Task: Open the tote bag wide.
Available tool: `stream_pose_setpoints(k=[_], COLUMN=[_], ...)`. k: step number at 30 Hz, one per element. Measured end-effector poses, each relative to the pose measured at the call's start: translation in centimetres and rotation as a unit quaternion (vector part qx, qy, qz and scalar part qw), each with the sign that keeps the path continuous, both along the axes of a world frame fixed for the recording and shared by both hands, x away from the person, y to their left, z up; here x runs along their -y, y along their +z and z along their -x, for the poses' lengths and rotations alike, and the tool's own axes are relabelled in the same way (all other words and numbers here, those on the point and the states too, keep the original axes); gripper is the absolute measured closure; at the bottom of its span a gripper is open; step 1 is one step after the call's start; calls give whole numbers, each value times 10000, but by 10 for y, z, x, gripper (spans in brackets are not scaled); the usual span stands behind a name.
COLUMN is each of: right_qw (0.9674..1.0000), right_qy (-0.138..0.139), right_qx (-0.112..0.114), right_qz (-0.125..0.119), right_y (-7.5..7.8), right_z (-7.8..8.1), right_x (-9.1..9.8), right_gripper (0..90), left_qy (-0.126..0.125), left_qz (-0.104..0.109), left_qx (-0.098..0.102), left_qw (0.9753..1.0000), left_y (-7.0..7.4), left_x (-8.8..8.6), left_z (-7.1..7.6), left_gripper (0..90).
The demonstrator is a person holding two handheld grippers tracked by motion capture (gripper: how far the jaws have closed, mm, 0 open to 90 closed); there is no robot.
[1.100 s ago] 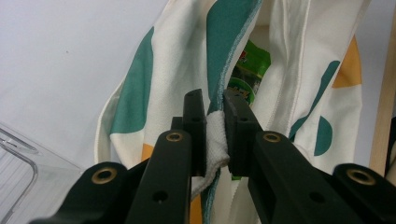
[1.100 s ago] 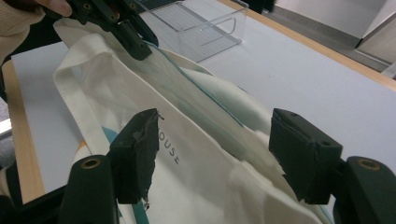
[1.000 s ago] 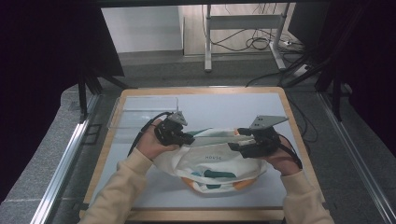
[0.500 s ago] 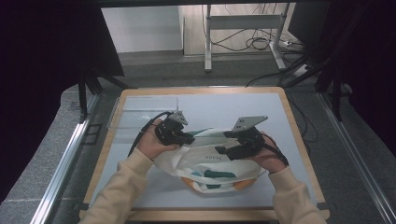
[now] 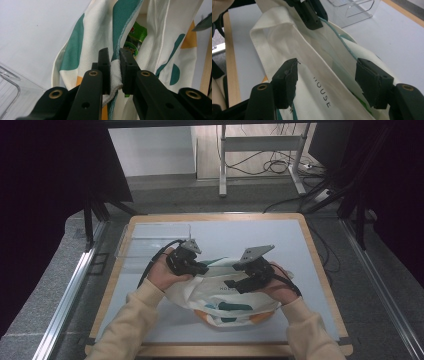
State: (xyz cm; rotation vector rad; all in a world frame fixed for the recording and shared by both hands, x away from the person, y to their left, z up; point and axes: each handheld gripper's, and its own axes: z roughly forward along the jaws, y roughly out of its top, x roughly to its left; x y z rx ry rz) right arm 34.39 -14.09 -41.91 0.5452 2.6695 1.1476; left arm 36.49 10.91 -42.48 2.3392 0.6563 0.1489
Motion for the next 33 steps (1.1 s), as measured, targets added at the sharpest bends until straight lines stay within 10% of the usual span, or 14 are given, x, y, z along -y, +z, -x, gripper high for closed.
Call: stream_pose_setpoints(k=[15,23,33], right_qw=[9977,9972,9967], right_qy=[186,190,316], right_qx=[-286,-492,-611], right_qz=[589,521,422], right_y=[-17,-22,-27], right_z=[-2,-2,10], right_x=[-10,-6,0], right_gripper=[642,829,856], left_qy=[80,282,372], left_qz=[-12,-12,12], left_qx=[64,239,140], left_qw=[9999,9993,9992], left_y=[-2,-4,-6], left_x=[0,1,0], left_z=[1,-1,-6], left_gripper=[819,822,823])
